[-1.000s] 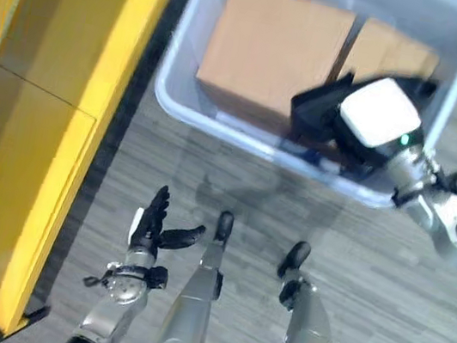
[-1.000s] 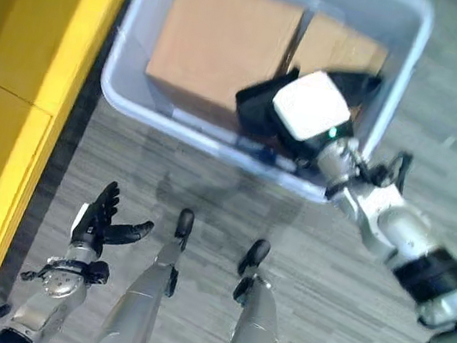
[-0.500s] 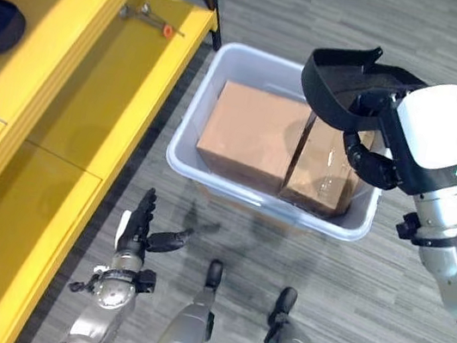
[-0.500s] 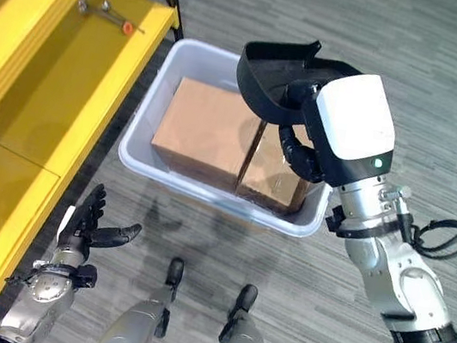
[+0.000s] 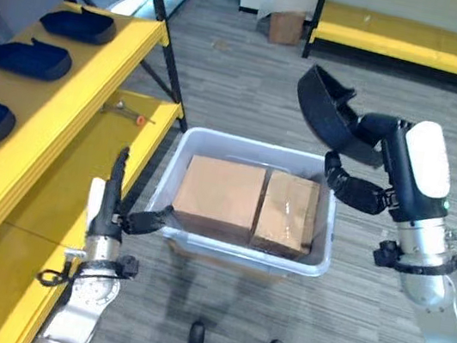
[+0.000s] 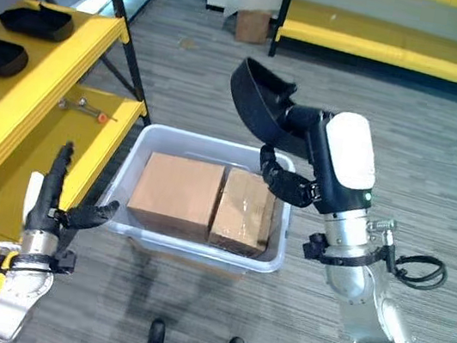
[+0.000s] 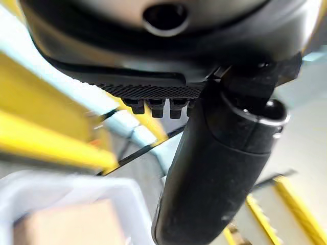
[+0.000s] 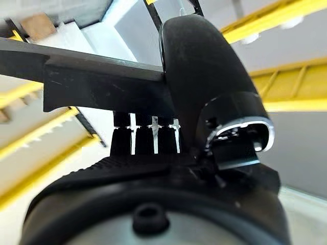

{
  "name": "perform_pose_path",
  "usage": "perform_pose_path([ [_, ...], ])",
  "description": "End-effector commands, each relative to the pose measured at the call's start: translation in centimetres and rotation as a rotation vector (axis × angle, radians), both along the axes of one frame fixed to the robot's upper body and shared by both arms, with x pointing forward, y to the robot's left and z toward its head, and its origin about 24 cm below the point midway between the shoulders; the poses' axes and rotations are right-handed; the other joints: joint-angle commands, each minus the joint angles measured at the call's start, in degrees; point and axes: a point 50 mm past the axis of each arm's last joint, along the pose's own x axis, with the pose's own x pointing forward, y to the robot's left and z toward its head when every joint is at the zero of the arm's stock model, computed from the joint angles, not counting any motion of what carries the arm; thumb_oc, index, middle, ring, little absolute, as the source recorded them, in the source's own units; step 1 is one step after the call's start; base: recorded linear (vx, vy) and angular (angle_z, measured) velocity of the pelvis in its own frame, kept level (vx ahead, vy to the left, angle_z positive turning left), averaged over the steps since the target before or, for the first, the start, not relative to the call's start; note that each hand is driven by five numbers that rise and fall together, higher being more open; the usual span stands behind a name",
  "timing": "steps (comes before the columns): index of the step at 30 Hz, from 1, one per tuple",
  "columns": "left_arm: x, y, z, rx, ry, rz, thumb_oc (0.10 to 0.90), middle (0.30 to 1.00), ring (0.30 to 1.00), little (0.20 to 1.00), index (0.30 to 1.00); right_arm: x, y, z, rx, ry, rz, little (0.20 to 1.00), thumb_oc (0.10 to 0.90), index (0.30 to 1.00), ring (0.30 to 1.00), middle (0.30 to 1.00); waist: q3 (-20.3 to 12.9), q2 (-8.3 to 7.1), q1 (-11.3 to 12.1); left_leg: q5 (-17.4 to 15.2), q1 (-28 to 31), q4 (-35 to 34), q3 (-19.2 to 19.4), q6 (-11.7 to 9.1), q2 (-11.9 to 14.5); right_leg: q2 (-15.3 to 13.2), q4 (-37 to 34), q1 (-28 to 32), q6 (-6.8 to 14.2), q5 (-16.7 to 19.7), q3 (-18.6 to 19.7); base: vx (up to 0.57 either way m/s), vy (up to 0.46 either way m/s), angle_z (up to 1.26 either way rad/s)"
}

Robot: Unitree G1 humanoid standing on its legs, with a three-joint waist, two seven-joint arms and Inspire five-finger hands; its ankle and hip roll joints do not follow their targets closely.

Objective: Move parts from the plastic box to the shelf.

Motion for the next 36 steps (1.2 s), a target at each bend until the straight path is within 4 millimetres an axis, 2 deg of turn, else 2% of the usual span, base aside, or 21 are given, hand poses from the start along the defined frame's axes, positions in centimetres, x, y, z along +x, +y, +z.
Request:
perform_pose_path([
  [1,0.2,0.1,4.2,0.182,-0.239,0.000,0.900,1.000,1.000,1.000,1.000,-0.4,1.6,2.7,0.043,-0.126,0.164,0.300,0.400,0.300,0.300,0.300,-8.79,-0.97,0.79,-4.54,2.69,-0.48,0.74,-0.16,0.30,-1.30,4.71,-0.81,2.32,-3.02,1.53,0.05,-0.015,-0.14],
  [6,0.4,-0.4,6.3,0.315,-0.336,-0.012,0.900,1.000,1.000,1.000,1.000,-0.3,1.7,2.0,0.038,-0.037,0.214,0.300,0.400,0.300,0.300,0.300,-9.85,-1.09,0.02,-5.21,3.83,-0.48,1.16,-0.25,0.55,-0.97,4.38,0.14,2.36,-3.24,2.27,0.04,-0.011,-0.10],
  [8,0.5,-0.6,7.6,0.428,-0.385,-0.012,0.900,1.000,1.000,1.000,1.000,-0.2,1.5,1.7,0.041,0.005,0.232,0.300,0.400,0.300,0.300,0.300,-10.06,-1.06,-0.41,-5.47,4.42,-0.48,1.47,-0.29,0.72,-0.84,4.46,0.35,2.33,-3.43,2.76,0.04,0.001,-0.04],
  [9,0.8,-1.0,9.0,0.603,-0.431,-0.032,0.900,1.000,1.000,1.000,1.000,0.0,1.4,1.3,0.039,0.064,0.263,0.300,0.400,0.300,0.300,0.300,-10.40,-0.98,-0.96,-5.77,4.95,-0.48,1.78,-0.41,0.88,-0.65,4.20,0.68,2.47,-3.52,3.25,0.03,-0.001,-0.04],
  [10,0.9,-1.2,9.5,0.650,-0.445,-0.046,0.900,1.000,1.000,1.000,1.000,0.0,1.5,1.1,0.037,0.079,0.273,0.300,0.400,0.300,0.300,0.300,-10.56,-0.89,-1.13,-5.80,5.05,-0.48,1.82,-0.45,0.89,-0.62,4.18,0.77,2.48,-3.53,3.31,0.03,-0.002,-0.10],
  [18,1.7,-3.6,11.2,0.895,-0.508,-0.177,0.900,1.000,1.000,1.000,1.000,0.0,2.1,1.2,0.015,0.111,0.328,0.300,0.400,0.300,0.300,0.300,-11.21,-0.69,-2.47,-6.16,5.95,-0.48,2.43,-0.63,1.12,-0.55,3.78,1.35,2.63,-3.48,4.01,0.01,0.000,-0.06],
  [25,2.5,-5.1,11.5,1.033,-0.499,-0.280,0.900,1.000,1.000,1.000,1.000,0.2,2.9,1.4,-0.003,0.117,0.367,0.300,0.400,0.300,0.300,0.300,-11.39,-0.48,-3.42,-6.40,6.53,-0.48,3.09,-0.73,1.28,-0.38,3.55,1.36,2.68,-3.29,4.86,-0.01,0.006,-0.04],
  [36,3.1,-5.8,9.6,0.957,-0.429,-0.317,0.900,1.000,1.000,1.000,1.000,0.2,4.0,1.5,0.019,0.110,0.412,0.300,0.400,0.300,0.300,0.300,-11.19,-0.65,-4.01,-6.25,6.64,-0.48,3.63,-0.86,1.48,-0.21,2.88,1.48,2.50,-2.62,5.52,-0.02,0.004,-0.04],
])
